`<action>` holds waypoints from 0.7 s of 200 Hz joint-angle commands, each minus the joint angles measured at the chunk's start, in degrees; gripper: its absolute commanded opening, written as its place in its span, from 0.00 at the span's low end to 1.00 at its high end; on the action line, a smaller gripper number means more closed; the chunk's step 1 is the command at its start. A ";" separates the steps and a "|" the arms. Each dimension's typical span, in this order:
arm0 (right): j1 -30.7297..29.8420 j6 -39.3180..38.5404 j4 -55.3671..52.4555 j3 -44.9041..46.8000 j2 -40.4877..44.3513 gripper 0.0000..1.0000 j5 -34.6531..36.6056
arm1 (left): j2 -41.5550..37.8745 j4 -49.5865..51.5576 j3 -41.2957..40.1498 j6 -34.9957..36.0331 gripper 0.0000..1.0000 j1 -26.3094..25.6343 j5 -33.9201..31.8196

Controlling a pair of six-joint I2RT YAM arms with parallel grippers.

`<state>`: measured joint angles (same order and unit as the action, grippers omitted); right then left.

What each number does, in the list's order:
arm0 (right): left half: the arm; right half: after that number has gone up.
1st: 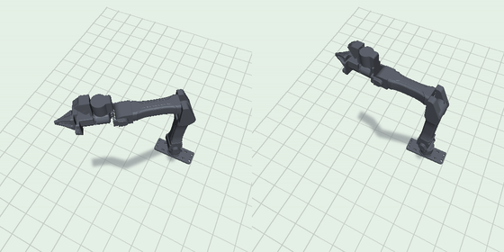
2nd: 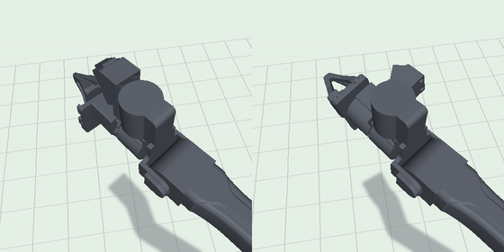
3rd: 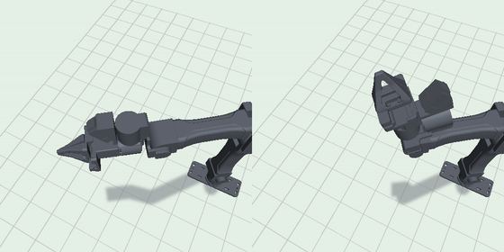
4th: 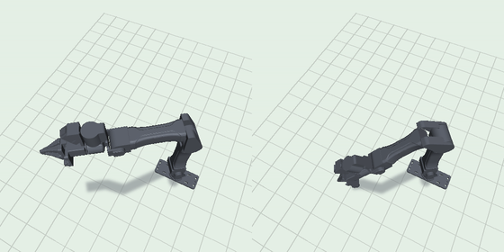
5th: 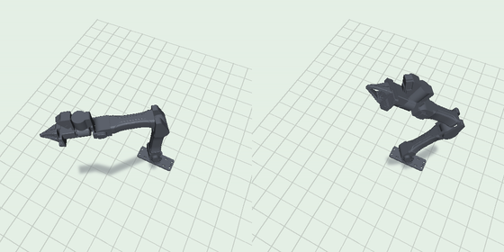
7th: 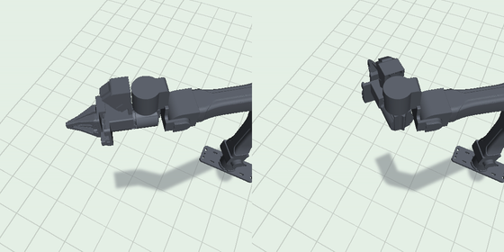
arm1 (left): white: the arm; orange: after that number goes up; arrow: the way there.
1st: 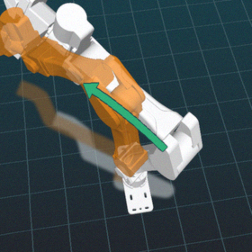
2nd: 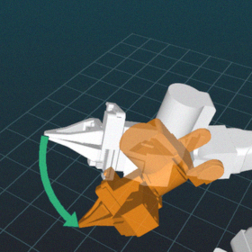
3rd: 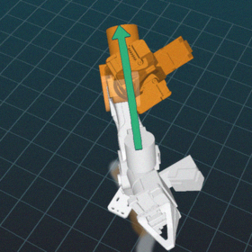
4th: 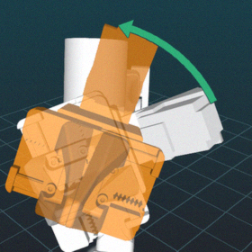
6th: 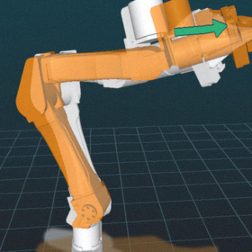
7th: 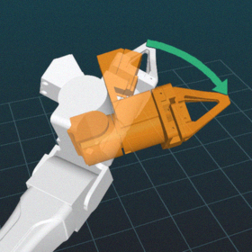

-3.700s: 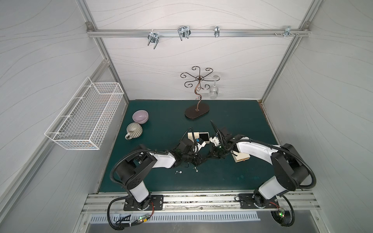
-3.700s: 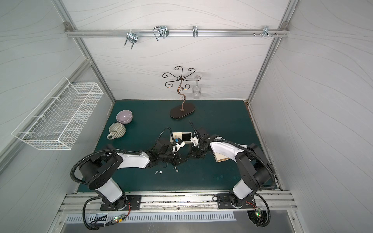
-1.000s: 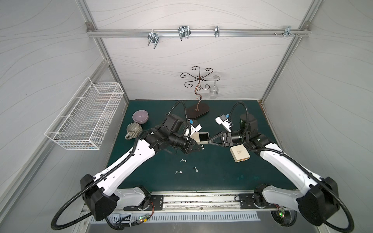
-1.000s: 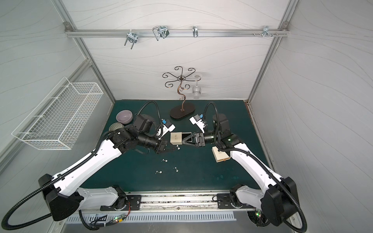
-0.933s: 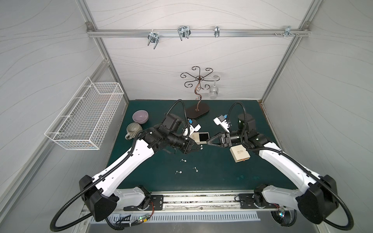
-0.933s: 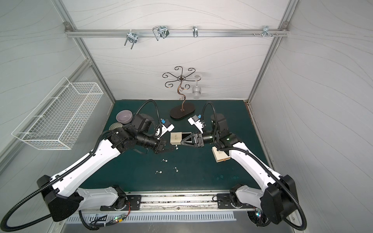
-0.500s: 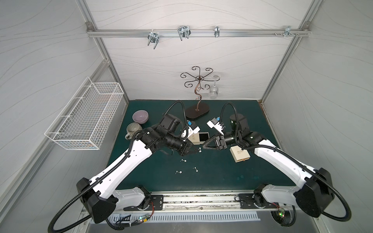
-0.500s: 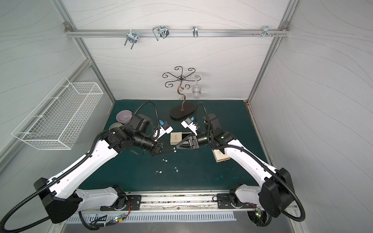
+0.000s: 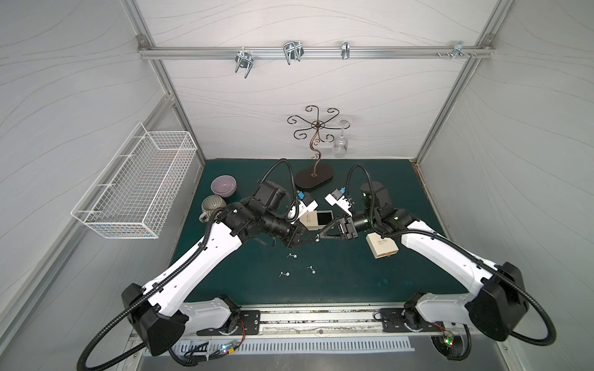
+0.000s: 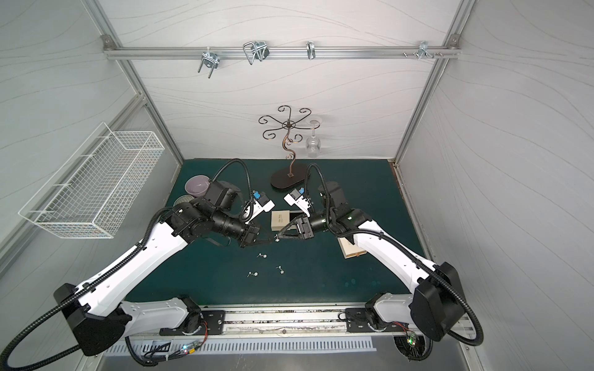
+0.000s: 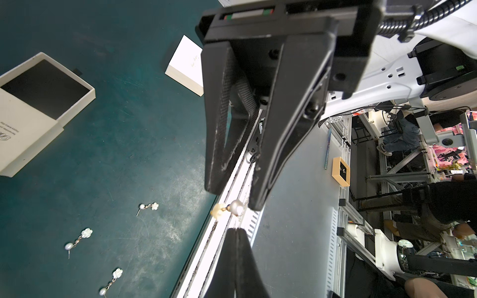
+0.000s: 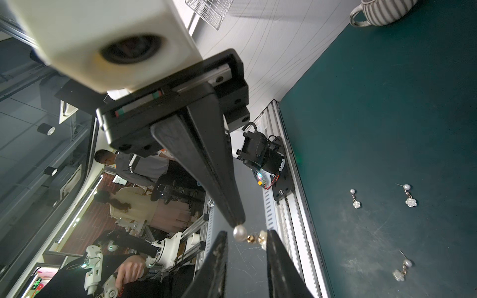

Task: Place the earrings into the drawer-style jewelry box
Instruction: Pick up the earring from the center of the board.

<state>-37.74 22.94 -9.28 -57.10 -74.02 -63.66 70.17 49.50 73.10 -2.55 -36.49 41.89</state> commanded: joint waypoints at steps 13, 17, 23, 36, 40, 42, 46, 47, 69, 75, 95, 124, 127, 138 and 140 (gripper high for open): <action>-0.47 -0.10 0.49 -1.60 -0.24 0.25 -0.59 | -0.60 -1.85 1.88 1.50 0.00 0.37 1.02; -0.45 0.07 0.45 -1.61 -0.32 0.25 -0.60 | -0.63 -2.01 1.81 1.43 0.00 0.32 0.96; -0.49 0.00 0.49 -1.69 -0.32 0.24 -0.59 | -0.65 -2.12 1.76 1.37 0.00 0.31 0.91; -0.49 0.20 0.58 -1.85 -0.31 0.23 -0.59 | -0.79 -2.21 1.68 1.38 0.00 0.28 0.61; -0.50 0.19 0.38 -1.94 -0.31 0.22 -0.52 | -0.78 -2.17 1.67 1.36 0.00 0.34 0.57; -0.50 0.18 0.29 -2.00 -0.33 0.22 -0.44 | -0.81 -2.20 1.67 1.33 0.00 0.36 0.56; -0.45 0.09 0.15 -2.11 -0.40 0.22 -0.49 | -0.79 -2.21 1.64 1.33 0.00 0.29 0.49; -0.47 0.09 0.05 -2.12 -0.37 0.22 -0.45 | -0.76 -2.21 1.67 1.37 0.00 0.28 0.48; -0.58 0.52 0.23 -2.65 -0.34 0.21 -0.80 | -0.82 -1.94 1.78 1.52 0.00 0.45 0.08; -0.54 0.52 0.11 -2.71 -0.21 0.20 -0.93 | -0.75 -1.97 1.78 1.56 0.00 0.45 0.04; -0.60 0.55 0.23 -2.84 -0.07 0.20 -0.75 | -0.65 -2.29 1.74 1.31 0.00 0.55 0.14; -0.84 0.66 0.30 -2.84 -0.58 0.21 -0.77 | -0.91 -2.99 1.44 0.92 0.00 0.54 0.21; -0.85 0.70 0.31 -2.80 -0.68 0.21 -0.69 | -0.86 -3.09 1.37 0.87 0.00 0.58 0.21; -0.79 0.70 0.38 -2.67 -0.68 0.23 -0.41 | -0.92 -3.18 1.27 0.80 0.00 0.71 0.21; -0.79 0.70 0.40 -2.67 -0.75 0.23 -0.35 | -0.96 -3.24 1.30 0.79 0.00 0.65 0.17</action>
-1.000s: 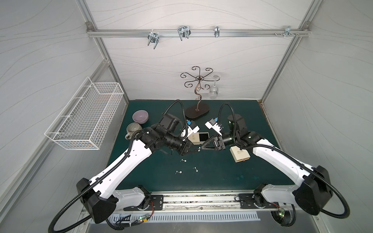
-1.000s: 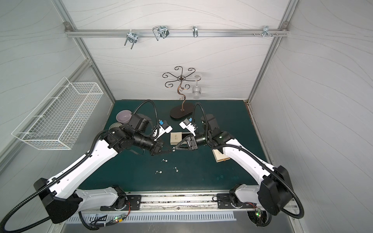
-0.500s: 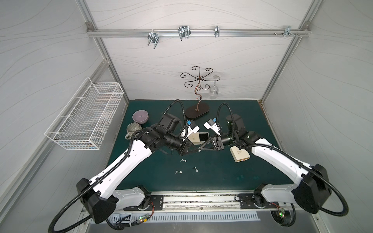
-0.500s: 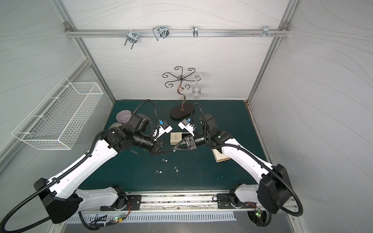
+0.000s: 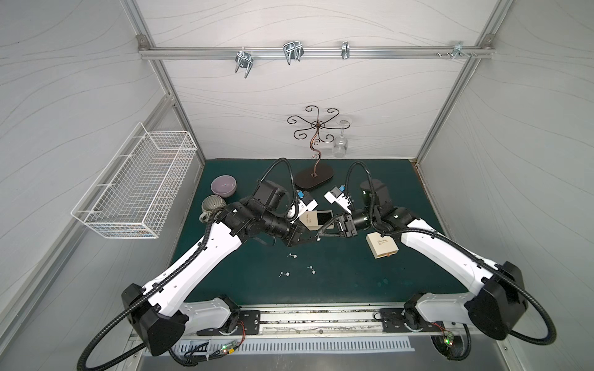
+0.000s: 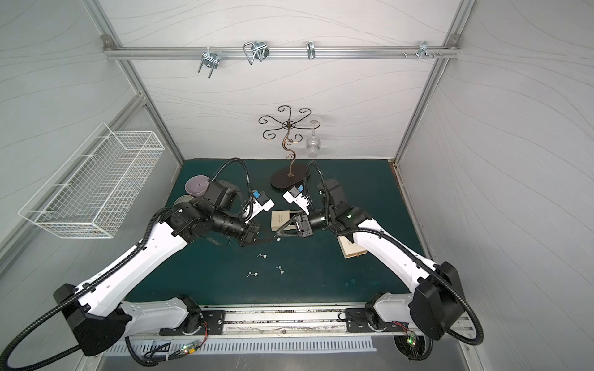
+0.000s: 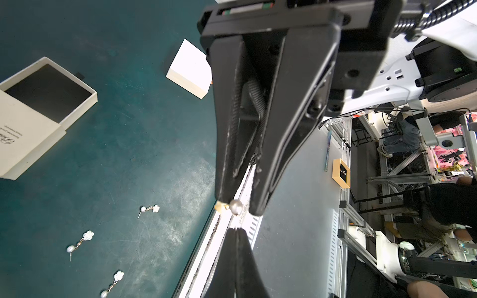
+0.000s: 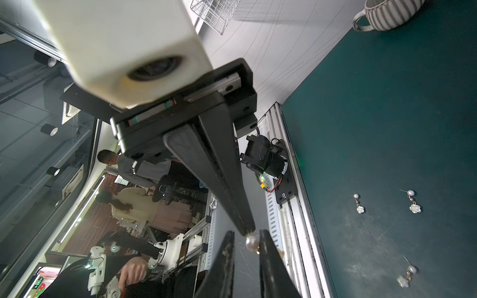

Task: Place the earrings into the drawer-style jewelry box
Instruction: Pick up the earring from the center of the board.

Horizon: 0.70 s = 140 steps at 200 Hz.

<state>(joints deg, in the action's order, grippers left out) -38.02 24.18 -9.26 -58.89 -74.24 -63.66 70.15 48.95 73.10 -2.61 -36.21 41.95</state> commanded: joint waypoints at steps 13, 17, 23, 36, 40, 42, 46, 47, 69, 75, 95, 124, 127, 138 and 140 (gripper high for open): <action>-0.50 -0.54 0.45 -0.87 -0.74 0.23 -0.48 | -1.15 -2.89 1.09 0.66 0.00 0.50 -0.08; -0.51 -0.47 0.47 -0.87 -0.74 0.23 -0.52 | -1.21 -2.98 1.08 0.61 0.00 0.45 -0.08; -0.50 -0.45 0.55 -0.87 -0.72 0.23 -0.47 | -1.26 -2.98 0.99 0.62 0.00 0.52 -0.13; -0.59 -0.32 0.77 -0.78 -0.79 0.23 -0.42 | -1.44 -3.30 0.83 0.37 0.00 0.61 -0.21; -0.60 -0.33 0.89 -0.78 -0.82 0.23 -0.46 | -1.48 -3.41 0.75 0.38 0.00 0.61 -0.21; -0.59 -0.22 0.95 -0.78 -0.82 0.23 -0.45 | -1.57 -3.42 0.73 0.28 0.00 0.65 -0.21; -0.62 -0.13 0.98 -0.78 -0.82 0.22 -0.41 | -1.52 -3.57 0.68 0.31 0.00 0.67 -0.21; -0.59 -0.16 0.99 -0.78 -0.82 0.22 -0.41 | -1.56 -3.58 0.66 0.28 0.00 0.64 -0.16; -0.67 -0.17 1.08 -0.78 -0.83 0.19 -0.43 | -1.57 -3.58 0.64 0.22 0.00 0.73 -0.13; -0.67 -0.15 1.08 -0.78 -0.78 0.19 -0.43 | -1.52 -3.59 0.64 0.27 0.00 0.77 -0.20; -0.67 -0.10 1.25 -0.61 -0.82 0.17 -0.43 | -1.54 -3.51 0.64 0.32 0.00 0.71 -0.22; -0.70 -0.23 1.43 -0.43 -0.82 0.17 -0.52 | -1.50 -3.31 0.64 0.39 0.00 0.72 -0.24; -0.66 -0.18 1.39 -0.43 -0.73 0.17 -0.56 | -1.43 -3.33 0.64 0.41 0.00 0.77 -0.24; -0.72 -0.22 1.26 -0.51 -0.82 0.18 -0.49 | -1.44 -3.31 0.62 0.41 0.00 0.76 -0.29; -0.69 -0.26 1.26 -0.52 -0.82 0.17 -0.43 | -1.45 -3.28 0.59 0.39 0.00 0.74 -0.29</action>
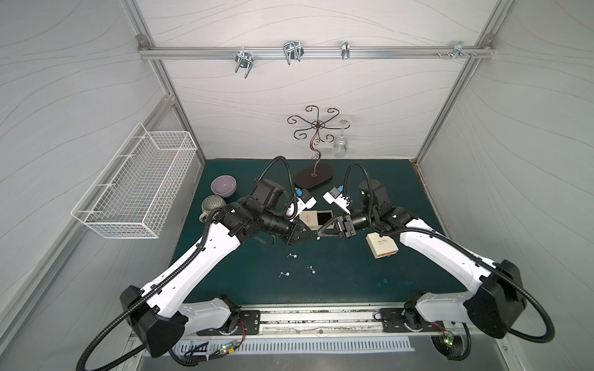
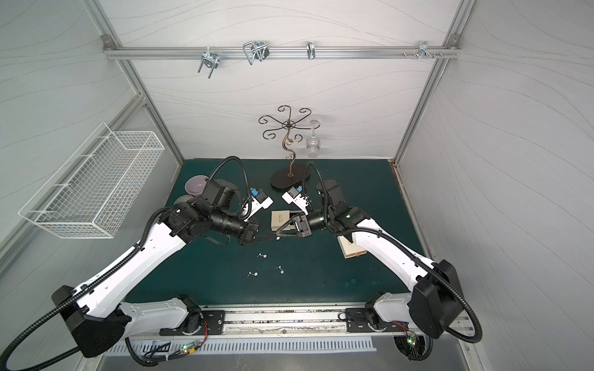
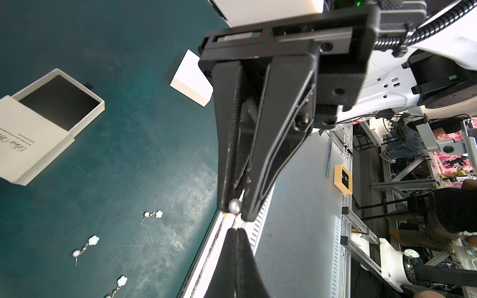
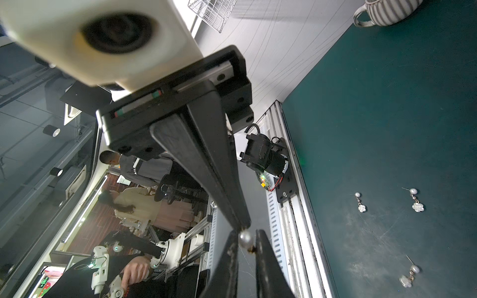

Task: Place the earrings into the drawer-style jewelry box
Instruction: Pick up the earring from the center of the board.

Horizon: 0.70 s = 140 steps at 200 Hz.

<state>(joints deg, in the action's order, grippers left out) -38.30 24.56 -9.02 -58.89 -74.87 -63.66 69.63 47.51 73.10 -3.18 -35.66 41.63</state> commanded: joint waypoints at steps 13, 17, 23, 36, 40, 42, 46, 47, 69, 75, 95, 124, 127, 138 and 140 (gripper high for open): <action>-0.43 -0.85 0.81 -0.45 -0.03 0.16 -0.41 | -0.84 -1.85 0.58 1.06 0.00 0.22 0.07; -0.37 -0.87 0.80 -0.45 -0.08 0.16 -0.33 | -0.83 -1.89 0.55 1.04 0.00 0.17 0.04; -0.45 -0.96 0.75 -0.43 -0.06 0.15 -0.25 | -0.81 -1.91 0.52 1.04 0.00 0.21 0.04; -0.37 -1.32 0.26 -0.52 -0.14 0.12 0.15 | -0.77 -1.98 0.39 1.03 0.00 0.22 0.12; -0.45 -1.43 0.08 -0.59 -0.20 0.12 0.20 | -0.72 -1.98 0.42 1.05 0.00 0.23 0.19; -0.45 -1.48 -0.01 -0.60 -0.26 0.12 0.18 | -0.74 -1.98 0.39 1.07 0.00 0.17 0.12; -0.37 -1.59 -0.18 -0.59 -0.27 0.11 0.14 | -0.76 -1.99 0.38 1.07 0.00 0.18 0.04; -0.37 -1.60 -0.24 -0.60 -0.27 0.11 0.17 | -0.74 -1.98 0.38 1.03 0.00 0.21 0.04; -0.31 -2.89 -2.04 -1.00 -0.28 0.10 0.97 | -0.69 -1.98 0.29 1.06 0.00 0.21 -0.21; -0.32 -3.33 -2.70 -1.13 -0.25 0.10 1.17 | -0.72 -1.98 0.29 1.00 0.00 0.22 -0.27; 0.34 -4.26 -4.40 -1.39 -0.36 0.09 2.15 | -1.01 -2.25 0.21 0.71 0.16 0.31 -1.29; 3.10 -7.04 -10.17 -2.56 -1.14 0.09 5.75 | -3.09 -2.86 -0.44 -0.48 0.37 1.50 -4.71; 3.41 -7.56 -10.96 -2.87 -1.41 0.09 6.48 | -3.48 -3.08 -0.70 -0.65 0.38 1.66 -5.17; 4.92 -9.20 -15.40 -4.15 -2.65 0.09 9.90 | -4.76 -3.70 -1.37 -1.16 0.39 2.13 -7.45; 5.15 -9.42 -15.94 -4.46 -2.93 0.09 10.54 | -5.09 -3.77 -1.51 -1.20 0.39 2.23 -7.90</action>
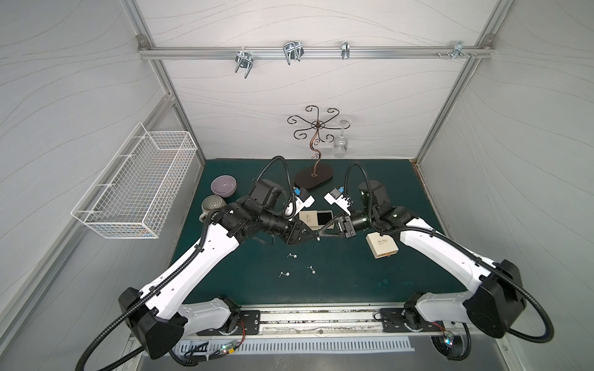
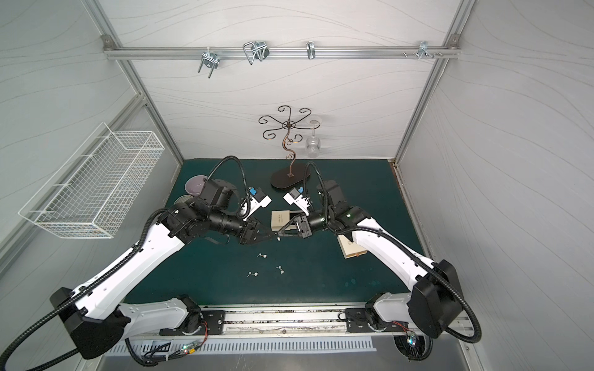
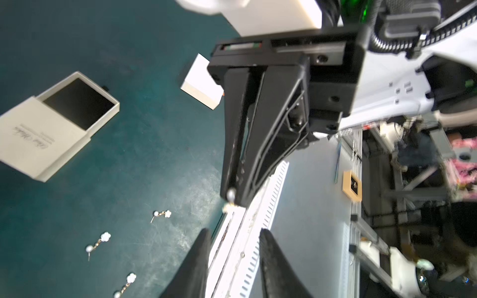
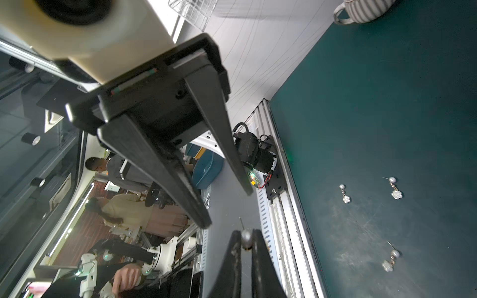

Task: Place the earrings into the drawer-style jewelry box
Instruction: Pick up the earring from the center of the board, then insert the earring into the inner lining.

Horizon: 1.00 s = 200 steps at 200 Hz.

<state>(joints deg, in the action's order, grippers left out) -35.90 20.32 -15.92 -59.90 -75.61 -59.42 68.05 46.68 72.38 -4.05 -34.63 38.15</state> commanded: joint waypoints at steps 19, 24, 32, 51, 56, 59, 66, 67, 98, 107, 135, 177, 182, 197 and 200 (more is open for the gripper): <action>4.22 -7.11 -15.34 -6.44 -5.27 0.10 14.06 | -5.14 -3.92 -2.34 -0.67 0.40 2.11 -5.79; 4.30 -7.47 -16.69 -7.33 -6.33 0.10 16.12 | -5.44 -4.07 -2.63 -0.76 0.40 2.22 -5.94; 4.34 -7.83 -18.59 -8.79 -8.05 0.11 19.29 | -5.61 -4.22 -3.04 -0.78 0.40 2.37 -6.28; 4.37 -8.01 -22.89 -12.96 -13.13 0.11 26.59 | -5.35 -4.11 -3.38 -0.70 0.40 2.37 -5.94; 4.08 -7.86 -23.72 -14.02 -14.33 0.11 28.84 | -5.19 -4.06 -3.46 -0.69 0.40 2.30 -5.81; 3.92 -7.85 -24.27 -14.64 -15.25 0.10 30.27 | -5.10 -4.05 -3.47 -0.69 0.40 2.29 -5.66; 3.46 -7.84 -25.46 -16.22 -17.11 0.10 33.05 | -4.99 -4.13 -3.54 -0.61 0.39 2.34 -5.44; 3.42 -7.79 -25.60 -16.44 -17.37 0.10 33.49 | -5.01 -4.09 -3.55 -0.61 0.39 2.31 -5.45; 0.90 -6.32 -31.32 -24.72 -26.14 0.12 46.68 | -5.05 -4.31 -3.59 -0.40 0.38 2.38 -5.21; 0.32 -5.92 -33.12 -27.36 -28.77 0.11 49.49 | -5.08 -4.19 -3.56 -0.35 0.38 2.33 -5.19; -0.95 -5.38 -36.98 -33.15 -35.20 0.12 55.56 | -5.61 -4.26 -3.82 -0.11 0.37 2.43 -5.04; -1.02 -4.39 -39.24 -36.64 -40.68 0.11 60.76 | -6.18 -4.82 -4.53 -0.17 0.37 2.48 -4.71; -1.05 -4.38 -39.12 -36.64 -41.14 0.11 60.74 | -6.28 -4.82 -4.60 -0.15 0.37 2.46 -4.61; -1.01 -4.26 -38.83 -36.78 -42.25 0.11 61.17 | -6.31 -4.84 -4.62 -0.01 0.37 2.49 -4.62; -1.01 -4.19 -38.83 -36.86 -42.47 0.11 61.27 | -6.28 -4.76 -4.62 -0.04 0.37 2.47 -4.56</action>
<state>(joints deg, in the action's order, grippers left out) -36.80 15.49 -51.44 -95.48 -115.98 -1.54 62.89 44.27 67.68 -4.93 -32.36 33.04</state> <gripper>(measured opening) 0.113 0.366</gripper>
